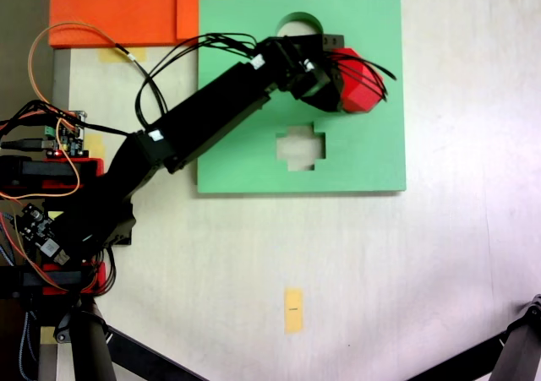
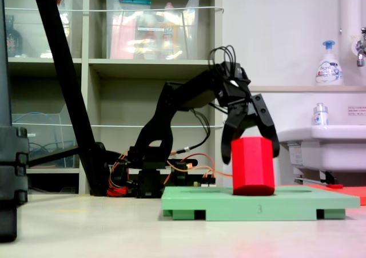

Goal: Put the octagonal pillar block into the corresponding hole

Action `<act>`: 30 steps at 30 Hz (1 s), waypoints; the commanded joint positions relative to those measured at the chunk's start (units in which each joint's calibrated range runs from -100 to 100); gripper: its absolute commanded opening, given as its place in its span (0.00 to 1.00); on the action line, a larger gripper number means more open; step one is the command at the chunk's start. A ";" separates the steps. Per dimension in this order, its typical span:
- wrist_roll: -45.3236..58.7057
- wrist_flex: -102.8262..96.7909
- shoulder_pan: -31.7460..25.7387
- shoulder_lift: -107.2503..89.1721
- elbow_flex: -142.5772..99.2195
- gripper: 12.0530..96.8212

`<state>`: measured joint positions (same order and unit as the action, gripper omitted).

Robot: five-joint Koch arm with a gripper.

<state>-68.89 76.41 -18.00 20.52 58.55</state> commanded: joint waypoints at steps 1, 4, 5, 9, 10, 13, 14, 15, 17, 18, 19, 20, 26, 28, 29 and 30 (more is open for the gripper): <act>0.29 0.87 -0.49 -0.55 5.26 0.31; 0.29 2.12 -0.54 0.43 5.26 0.31; 0.29 2.50 -0.59 1.13 5.26 0.31; 0.29 3.08 -0.59 2.66 5.26 0.31; 0.29 3.08 -0.59 2.94 5.26 0.31; 0.34 2.89 -0.59 4.20 5.26 0.31; 0.34 2.70 -0.59 4.76 5.36 0.31; 0.34 2.60 -0.54 5.04 5.36 0.31; 0.34 2.22 -0.54 5.60 5.36 0.31; 0.34 1.83 -0.49 5.74 5.46 0.31; 0.34 1.45 -0.49 5.74 5.46 0.31; 0.34 0.87 -0.44 5.74 5.46 0.31; 0.34 -1.92 0.10 6.02 6.46 0.31; 0.34 -2.60 0.34 6.02 6.55 0.31; 0.39 -2.70 0.49 6.02 6.75 0.31; 0.39 -2.79 0.68 6.16 6.95 0.31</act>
<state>-68.74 78.07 -17.95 26.95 61.00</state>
